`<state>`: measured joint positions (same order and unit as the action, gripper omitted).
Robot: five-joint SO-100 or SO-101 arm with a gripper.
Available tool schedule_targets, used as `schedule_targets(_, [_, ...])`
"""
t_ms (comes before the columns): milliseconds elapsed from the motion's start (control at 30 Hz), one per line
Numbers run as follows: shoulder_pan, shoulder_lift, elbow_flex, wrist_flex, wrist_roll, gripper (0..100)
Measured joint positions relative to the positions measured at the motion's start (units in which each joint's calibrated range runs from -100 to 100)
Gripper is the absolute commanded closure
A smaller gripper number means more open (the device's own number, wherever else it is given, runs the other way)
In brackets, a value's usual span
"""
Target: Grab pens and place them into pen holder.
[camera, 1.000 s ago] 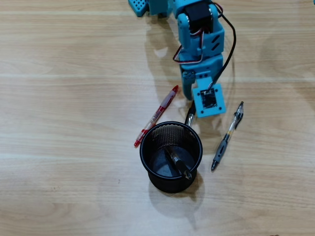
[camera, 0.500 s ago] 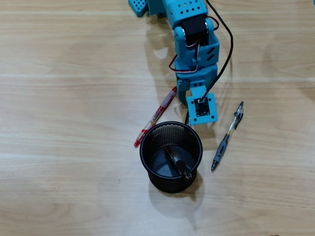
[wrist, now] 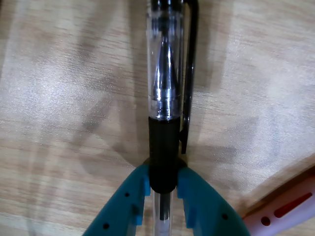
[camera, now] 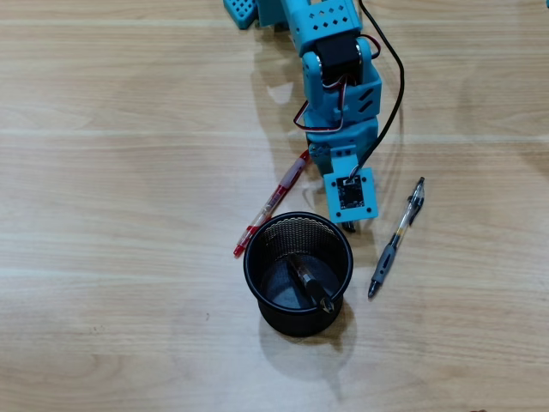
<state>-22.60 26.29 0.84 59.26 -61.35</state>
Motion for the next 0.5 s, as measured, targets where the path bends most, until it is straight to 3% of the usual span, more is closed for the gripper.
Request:
schedule_targets(367, [-0.45, -10.43, 1.33, 0.52, 0.26, 98])
schedule_targets(500, [0.00, -16.79, 1.42, -1.82, 3.27, 98])
